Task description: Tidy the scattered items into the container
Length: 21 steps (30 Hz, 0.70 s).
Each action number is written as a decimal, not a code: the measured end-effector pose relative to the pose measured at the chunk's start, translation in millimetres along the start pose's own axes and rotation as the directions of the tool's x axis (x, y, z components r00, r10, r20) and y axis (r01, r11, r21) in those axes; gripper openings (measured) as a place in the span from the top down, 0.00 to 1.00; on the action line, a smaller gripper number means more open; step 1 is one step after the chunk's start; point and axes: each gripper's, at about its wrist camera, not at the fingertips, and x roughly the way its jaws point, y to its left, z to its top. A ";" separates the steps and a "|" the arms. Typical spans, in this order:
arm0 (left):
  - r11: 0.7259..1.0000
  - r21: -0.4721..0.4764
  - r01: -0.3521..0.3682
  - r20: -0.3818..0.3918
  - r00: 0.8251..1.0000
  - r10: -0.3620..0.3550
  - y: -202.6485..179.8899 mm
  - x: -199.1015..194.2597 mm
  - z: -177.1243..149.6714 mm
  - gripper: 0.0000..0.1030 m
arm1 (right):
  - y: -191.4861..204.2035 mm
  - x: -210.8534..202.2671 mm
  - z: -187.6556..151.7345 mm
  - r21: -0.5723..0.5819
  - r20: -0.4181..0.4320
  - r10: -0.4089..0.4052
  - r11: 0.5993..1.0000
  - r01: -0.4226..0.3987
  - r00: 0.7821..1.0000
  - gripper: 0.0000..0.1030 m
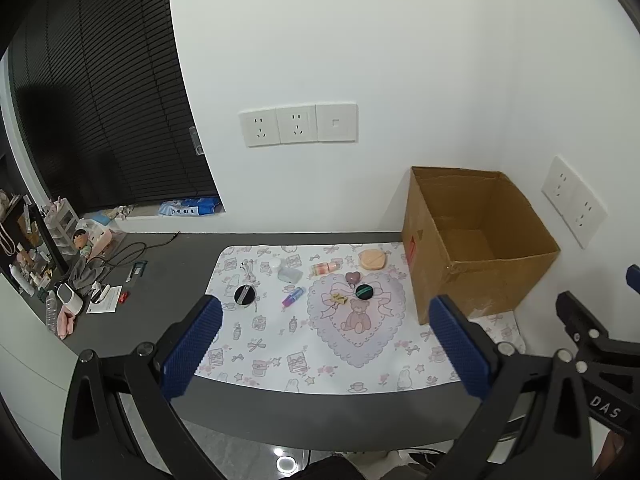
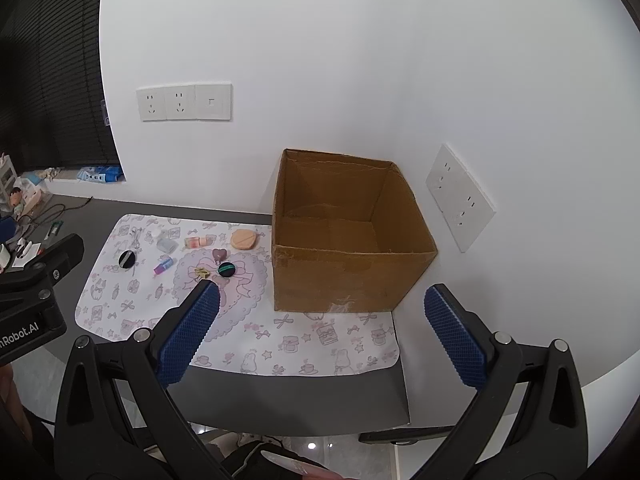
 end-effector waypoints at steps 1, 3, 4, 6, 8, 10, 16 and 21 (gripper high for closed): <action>1.000 -0.001 0.000 0.000 1.000 0.000 0.5 0.4 0.1 0.00 | 0.3 -0.4 0.2 -0.001 0.001 0.002 1.000 -0.002 1.000 0.00; 1.000 -0.002 0.001 -0.001 1.000 -0.001 0.8 1.2 -0.1 0.00 | 0.7 1.2 1.0 0.001 0.002 0.005 1.000 -0.005 1.000 0.00; 1.000 -0.002 0.001 -0.001 1.000 -0.001 1.0 1.7 -0.3 0.00 | 1.6 1.2 0.8 0.001 0.003 0.006 1.000 -0.006 1.000 0.00; 1.000 -0.002 0.002 -0.001 1.000 -0.002 1.3 1.9 -1.1 0.00 | 5.0 2.3 -2.2 0.001 0.001 0.006 1.000 -0.006 1.000 0.00; 1.000 -0.001 0.002 -0.001 1.000 -0.002 1.8 1.9 -2.5 0.00 | 6.1 2.4 -1.6 0.002 0.001 0.006 1.000 -0.006 1.000 0.00; 1.000 0.000 0.002 -0.002 1.000 -0.002 2.1 2.3 -3.1 0.00 | 7.6 3.1 -1.0 0.003 0.001 0.005 1.000 -0.005 1.000 0.00; 1.000 -0.001 0.002 -0.003 1.000 -0.002 3.4 3.4 -2.0 0.00 | 7.2 3.7 -1.4 0.002 0.001 0.005 1.000 -0.005 1.000 0.00; 1.000 0.001 0.002 -0.005 1.000 -0.002 4.3 4.8 -0.3 0.00 | 6.2 5.7 -1.0 0.003 -0.002 0.004 1.000 -0.004 1.000 0.00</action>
